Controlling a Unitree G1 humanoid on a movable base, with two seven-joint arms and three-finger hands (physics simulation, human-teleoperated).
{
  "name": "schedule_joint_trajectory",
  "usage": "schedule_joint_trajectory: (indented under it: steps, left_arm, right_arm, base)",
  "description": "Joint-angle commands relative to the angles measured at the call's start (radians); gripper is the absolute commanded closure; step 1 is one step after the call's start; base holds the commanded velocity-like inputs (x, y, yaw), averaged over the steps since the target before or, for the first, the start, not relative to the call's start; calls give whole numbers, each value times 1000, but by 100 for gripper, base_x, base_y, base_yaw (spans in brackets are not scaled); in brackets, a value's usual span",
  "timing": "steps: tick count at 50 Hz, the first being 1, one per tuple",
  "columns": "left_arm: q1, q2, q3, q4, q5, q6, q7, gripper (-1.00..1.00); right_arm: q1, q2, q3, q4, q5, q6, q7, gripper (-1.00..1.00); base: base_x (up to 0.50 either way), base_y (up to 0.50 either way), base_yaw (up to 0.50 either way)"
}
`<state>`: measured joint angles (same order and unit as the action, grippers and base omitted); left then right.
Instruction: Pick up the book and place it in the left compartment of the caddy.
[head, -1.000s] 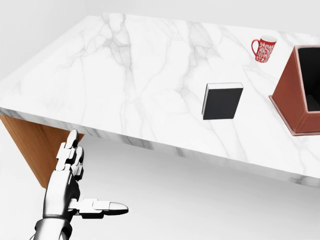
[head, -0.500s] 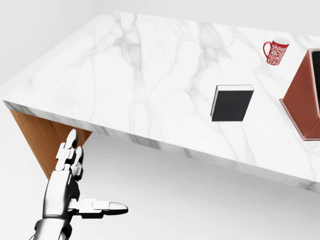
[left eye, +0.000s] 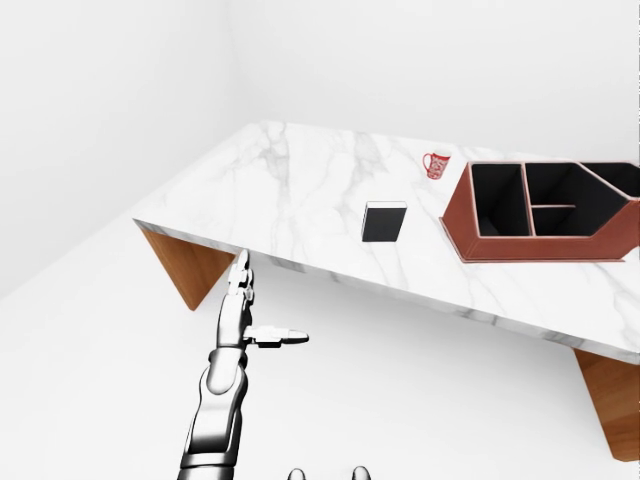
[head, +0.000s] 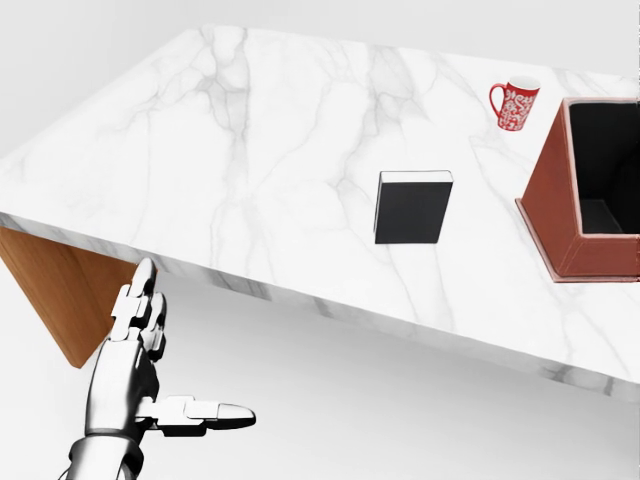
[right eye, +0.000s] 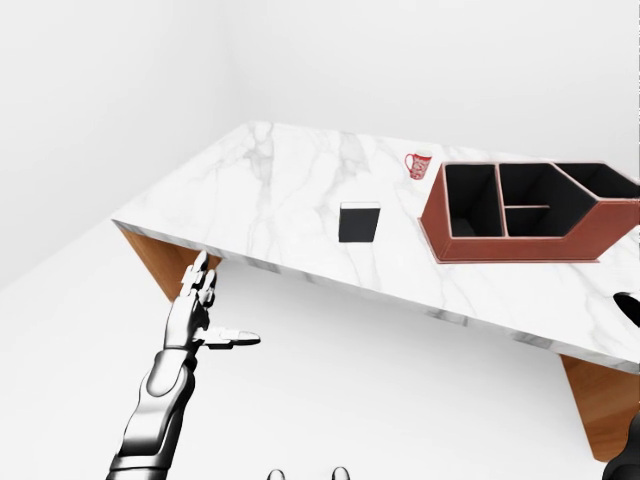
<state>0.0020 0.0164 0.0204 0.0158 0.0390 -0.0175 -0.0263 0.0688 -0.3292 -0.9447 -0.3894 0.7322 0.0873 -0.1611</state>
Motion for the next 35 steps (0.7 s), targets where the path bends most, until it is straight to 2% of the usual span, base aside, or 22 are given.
schedule_joint_trajectory:
  steps: [1, 10, 13, 18, 22, 24, 26, 35]
  left_arm:
    - [1, -1, -2, -3, 0, 2, -1, -100]
    - [-2, -1, -1, -3, 0, 5, 0, -100]
    - [-4, 0, 0, 6, 0, -2, -1, -100]
    - [2, -2, -3, -9, 1, 8, 0, -100]
    - [1, -1, -2, -4, 1, 2, -1, -100]
    - [5, -2, -4, -16, 3, 11, 0, -100]
    - [1, -1, -2, -4, 1, 2, -2, -100]
    - [0, 0, -1, -2, 2, -1, -3, -100]
  right_arm:
    - [0, 0, -1, -3, -3, 0, -4, -100]
    - [-4, -1, 3, 4, -9, 0, -4, -100]
    - [-4, 0, 4, 8, -10, 0, -3, -100]
    - [-3, 0, 3, 6, -9, 0, -4, -100]
    - [0, 0, 0, 1, -4, 0, -4, -100]
    - [-1, 1, 1, 5, -6, 0, -2, -100]
    - [1, 0, -1, 1, -2, 0, -3, -100]
    - [-3, -1, 0, 4, -4, 0, -5, -100]
  base:
    - [14, -38, 0]
    - [14, -38, 0]
    - [14, -37, 0]
    - [14, -37, 0]
    - [14, -36, 0]
    - [12, -33, 0]
    - [12, -33, 0]
    - [12, -33, 0]
